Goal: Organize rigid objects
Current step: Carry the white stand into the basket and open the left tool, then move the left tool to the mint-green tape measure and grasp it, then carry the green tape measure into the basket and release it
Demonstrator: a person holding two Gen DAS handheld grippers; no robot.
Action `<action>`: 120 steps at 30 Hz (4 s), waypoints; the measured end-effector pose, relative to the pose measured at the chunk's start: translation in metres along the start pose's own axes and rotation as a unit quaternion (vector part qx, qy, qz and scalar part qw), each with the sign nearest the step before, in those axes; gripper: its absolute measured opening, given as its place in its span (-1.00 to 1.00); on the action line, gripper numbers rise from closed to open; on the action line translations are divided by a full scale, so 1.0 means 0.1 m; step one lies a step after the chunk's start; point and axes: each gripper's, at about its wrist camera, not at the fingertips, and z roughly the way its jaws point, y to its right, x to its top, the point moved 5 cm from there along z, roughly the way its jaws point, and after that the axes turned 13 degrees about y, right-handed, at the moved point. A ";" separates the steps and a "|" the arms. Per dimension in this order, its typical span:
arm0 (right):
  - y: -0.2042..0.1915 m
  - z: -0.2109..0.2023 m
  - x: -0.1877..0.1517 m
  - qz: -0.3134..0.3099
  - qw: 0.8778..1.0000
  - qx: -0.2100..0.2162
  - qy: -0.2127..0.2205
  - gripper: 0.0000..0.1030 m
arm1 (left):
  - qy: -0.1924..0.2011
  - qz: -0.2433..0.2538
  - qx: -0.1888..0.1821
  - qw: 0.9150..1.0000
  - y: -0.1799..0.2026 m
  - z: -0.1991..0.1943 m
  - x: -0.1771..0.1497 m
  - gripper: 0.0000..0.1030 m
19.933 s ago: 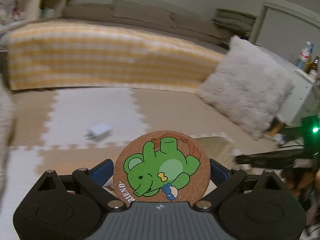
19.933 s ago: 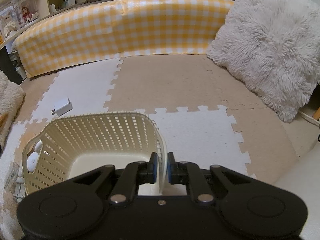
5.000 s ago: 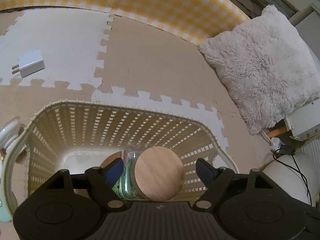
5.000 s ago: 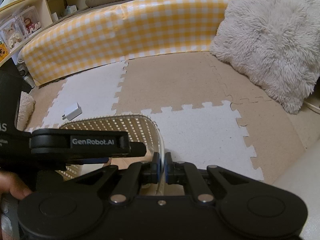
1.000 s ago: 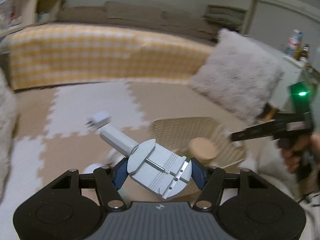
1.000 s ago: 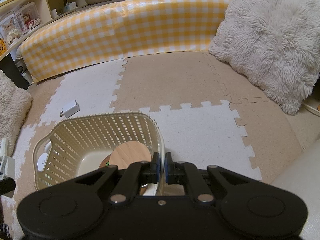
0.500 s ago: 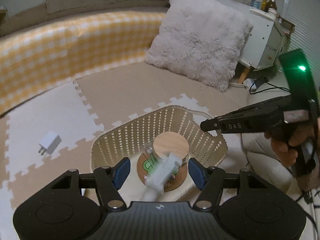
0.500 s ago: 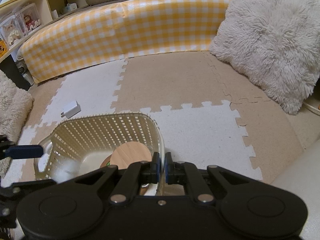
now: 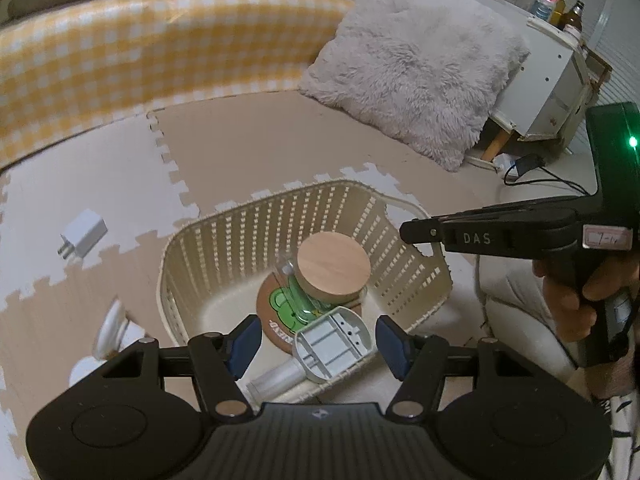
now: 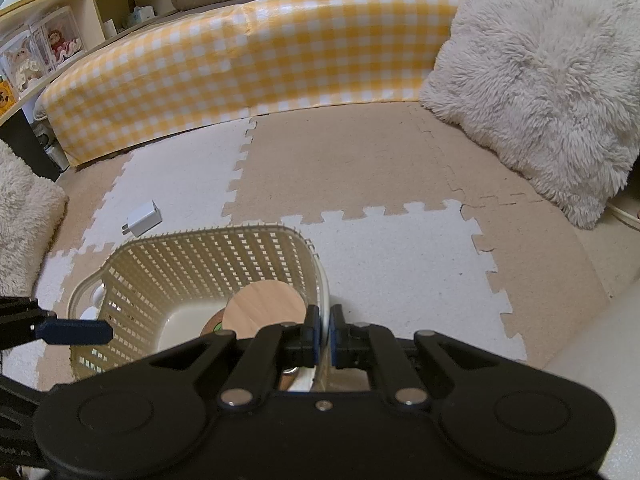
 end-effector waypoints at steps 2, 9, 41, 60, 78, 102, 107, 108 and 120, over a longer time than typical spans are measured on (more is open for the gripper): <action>0.00 0.00 0.00 0.000 1.000 0.000 0.000 -0.89 | -0.001 -0.008 -0.002 1.000 0.00 -0.01 0.01 0.23; 0.00 0.00 0.00 0.000 1.000 0.001 0.000 -0.89 | 0.003 -0.025 0.008 1.000 0.01 -0.07 0.04 0.43; 0.01 -0.01 0.00 -0.005 1.000 -0.003 -0.001 -0.89 | 0.044 -0.052 0.137 0.988 -0.57 -0.67 -0.53 1.00; 0.00 -0.01 0.00 -0.008 1.000 -0.005 -0.001 -0.89 | 0.074 -0.073 0.226 0.969 -1.03 -0.22 -1.03 1.00; 0.00 -0.01 0.00 -0.009 1.000 -0.006 -0.002 -0.89 | 0.093 -0.009 0.254 0.963 -0.93 -0.15 -1.09 0.14; 0.05 -0.06 0.07 0.022 1.000 -0.008 0.019 -0.80 | 0.140 -0.106 0.200 0.964 -0.72 -0.67 -0.82 -0.02; 0.05 -0.09 0.11 0.026 0.999 0.000 0.031 -0.90 | 0.173 -0.100 0.184 0.962 -0.55 -0.82 -0.66 -0.02; 0.04 -0.09 0.11 0.023 0.999 0.000 0.031 -0.91 | 0.179 -0.099 0.180 0.962 -0.51 -0.84 -0.63 -0.02; 0.03 -0.09 0.11 0.021 0.999 0.000 0.029 -0.91 | 0.199 -0.088 0.104 0.970 0.02 -0.61 -0.26 -0.02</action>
